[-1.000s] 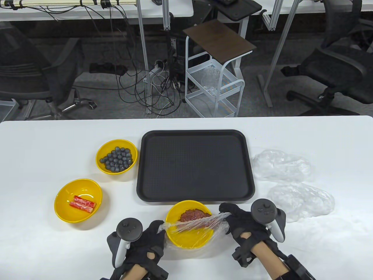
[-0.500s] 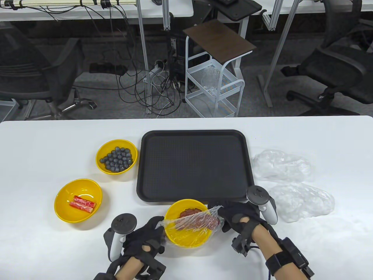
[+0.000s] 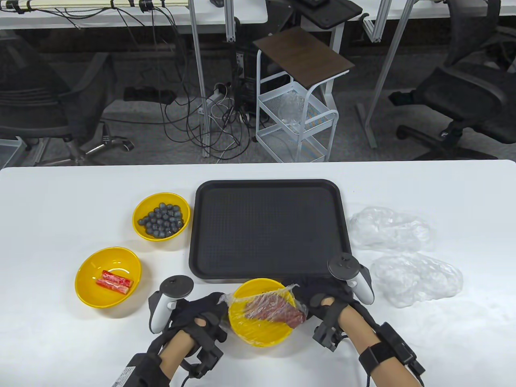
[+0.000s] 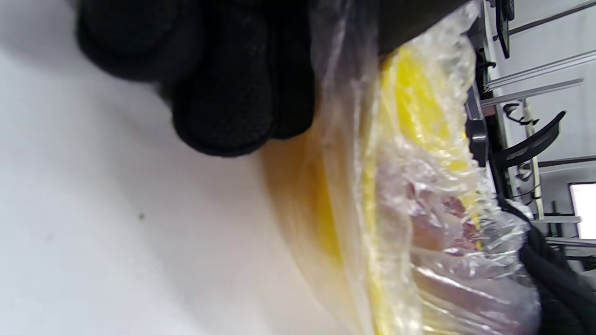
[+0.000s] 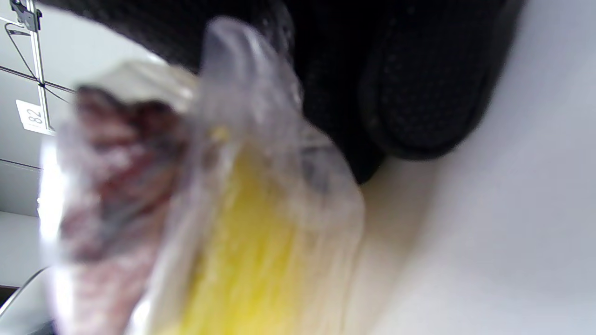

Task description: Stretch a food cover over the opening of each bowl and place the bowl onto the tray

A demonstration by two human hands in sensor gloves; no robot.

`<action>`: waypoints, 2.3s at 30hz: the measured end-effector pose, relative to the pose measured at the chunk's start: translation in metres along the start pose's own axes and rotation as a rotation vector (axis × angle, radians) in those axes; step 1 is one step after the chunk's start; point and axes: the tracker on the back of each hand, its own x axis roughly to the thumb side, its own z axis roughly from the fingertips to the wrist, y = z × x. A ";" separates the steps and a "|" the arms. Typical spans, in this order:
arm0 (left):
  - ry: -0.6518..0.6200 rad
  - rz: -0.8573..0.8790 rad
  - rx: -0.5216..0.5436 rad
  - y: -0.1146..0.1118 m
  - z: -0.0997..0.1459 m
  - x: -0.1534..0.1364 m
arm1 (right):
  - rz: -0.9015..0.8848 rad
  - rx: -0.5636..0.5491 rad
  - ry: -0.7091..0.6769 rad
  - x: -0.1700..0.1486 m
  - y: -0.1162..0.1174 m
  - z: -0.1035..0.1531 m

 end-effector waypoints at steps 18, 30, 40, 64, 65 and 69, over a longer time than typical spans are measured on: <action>0.073 -0.112 0.149 0.001 -0.014 0.024 | 0.171 -0.088 0.056 0.011 0.007 -0.009; 0.139 -0.184 0.215 -0.002 -0.017 0.031 | 0.204 -0.083 0.169 0.011 0.009 -0.002; 0.137 -0.388 0.238 0.000 -0.005 0.036 | 0.264 -0.077 0.256 0.009 -0.009 0.012; -0.085 -0.696 0.394 0.008 0.020 0.067 | 0.557 0.059 0.077 0.071 0.021 -0.016; -0.067 -0.712 0.404 0.007 0.017 0.065 | 0.545 0.073 0.073 0.071 0.022 -0.017; -0.049 -0.713 0.426 0.009 0.017 0.059 | 0.601 0.052 0.036 0.076 0.020 -0.017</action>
